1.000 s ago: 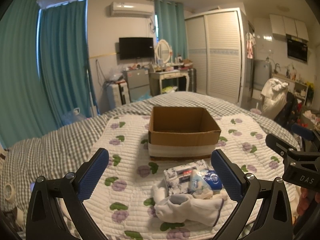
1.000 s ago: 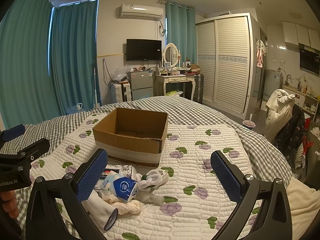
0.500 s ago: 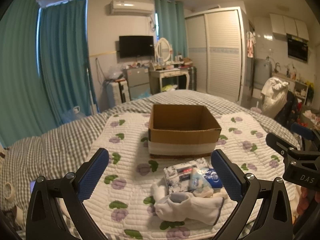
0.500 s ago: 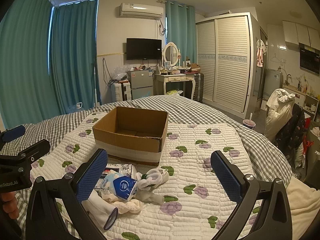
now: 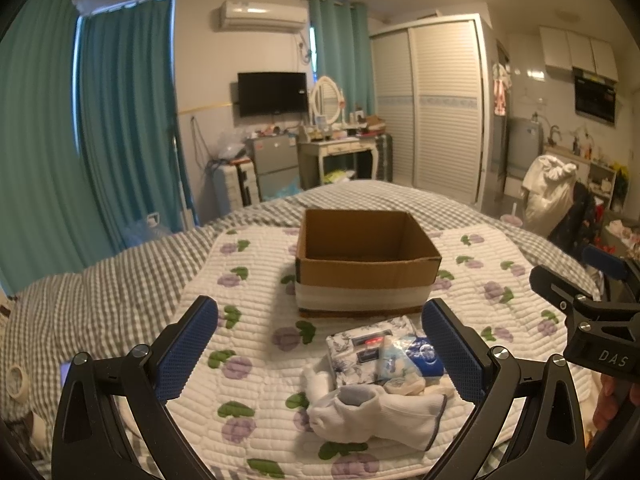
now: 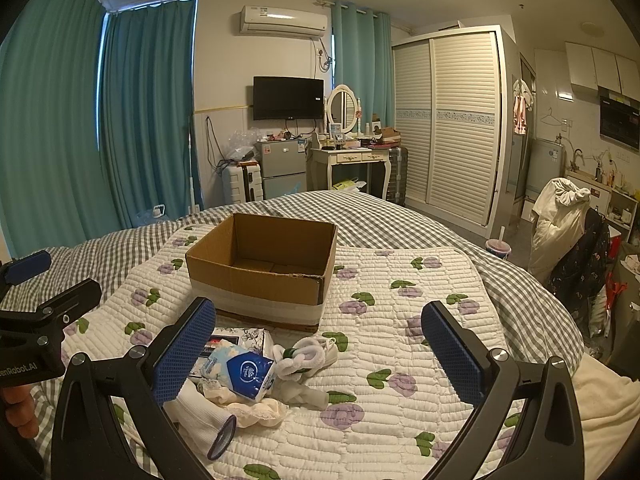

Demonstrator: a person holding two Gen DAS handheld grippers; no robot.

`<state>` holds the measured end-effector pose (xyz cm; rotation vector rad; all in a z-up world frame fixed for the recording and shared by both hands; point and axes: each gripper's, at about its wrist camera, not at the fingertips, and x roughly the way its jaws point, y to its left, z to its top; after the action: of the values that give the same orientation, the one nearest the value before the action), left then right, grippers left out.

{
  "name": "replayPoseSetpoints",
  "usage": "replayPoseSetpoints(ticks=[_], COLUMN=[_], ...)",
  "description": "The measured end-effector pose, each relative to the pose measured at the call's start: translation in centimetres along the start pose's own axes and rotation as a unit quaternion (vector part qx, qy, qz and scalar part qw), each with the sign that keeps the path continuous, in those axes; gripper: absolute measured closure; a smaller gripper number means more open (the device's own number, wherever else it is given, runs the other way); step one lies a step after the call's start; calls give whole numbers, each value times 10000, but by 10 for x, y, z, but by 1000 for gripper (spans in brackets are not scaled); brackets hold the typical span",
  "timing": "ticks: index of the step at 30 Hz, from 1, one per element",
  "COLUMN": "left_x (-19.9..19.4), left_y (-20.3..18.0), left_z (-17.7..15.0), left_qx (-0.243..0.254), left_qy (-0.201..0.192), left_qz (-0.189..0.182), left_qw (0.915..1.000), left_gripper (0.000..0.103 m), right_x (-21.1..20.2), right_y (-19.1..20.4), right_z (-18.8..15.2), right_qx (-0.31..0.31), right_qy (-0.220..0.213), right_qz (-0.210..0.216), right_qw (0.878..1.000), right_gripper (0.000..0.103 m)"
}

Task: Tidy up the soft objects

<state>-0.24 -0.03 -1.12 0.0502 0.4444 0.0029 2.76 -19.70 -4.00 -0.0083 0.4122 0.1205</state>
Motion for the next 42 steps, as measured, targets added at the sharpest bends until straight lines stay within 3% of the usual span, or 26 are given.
replayPoseSetpoints(ticks=[18, 24, 31, 36, 42], left_x=[-16, 23, 80, 97, 115], left_y=[-7, -20, -40, -30, -30], left_z=[17, -20, -92, -102, -106], left_qx=[83, 20, 197, 142, 516], left_qy=[-103, 735, 1856, 1885, 1812], left_qz=[-73, -358, -606, -649, -792], left_qw=[9999, 9966, 9806, 9798, 9789], left_gripper=[0, 0, 0, 0, 3], right_x=[-25, -13, 24, 46, 62], right_y=[-4, -11, -8, -8, -3], right_z=[10, -5, -35, -50, -57], right_qx=[-164, -186, -226, -236, -195], right_qy=[-5, 346, 884, 1165, 1398], right_qz=[-63, -83, -13, -9, 4], right_qw=[9998, 9992, 9958, 9929, 9900], right_gripper=[0, 0, 0, 0, 0])
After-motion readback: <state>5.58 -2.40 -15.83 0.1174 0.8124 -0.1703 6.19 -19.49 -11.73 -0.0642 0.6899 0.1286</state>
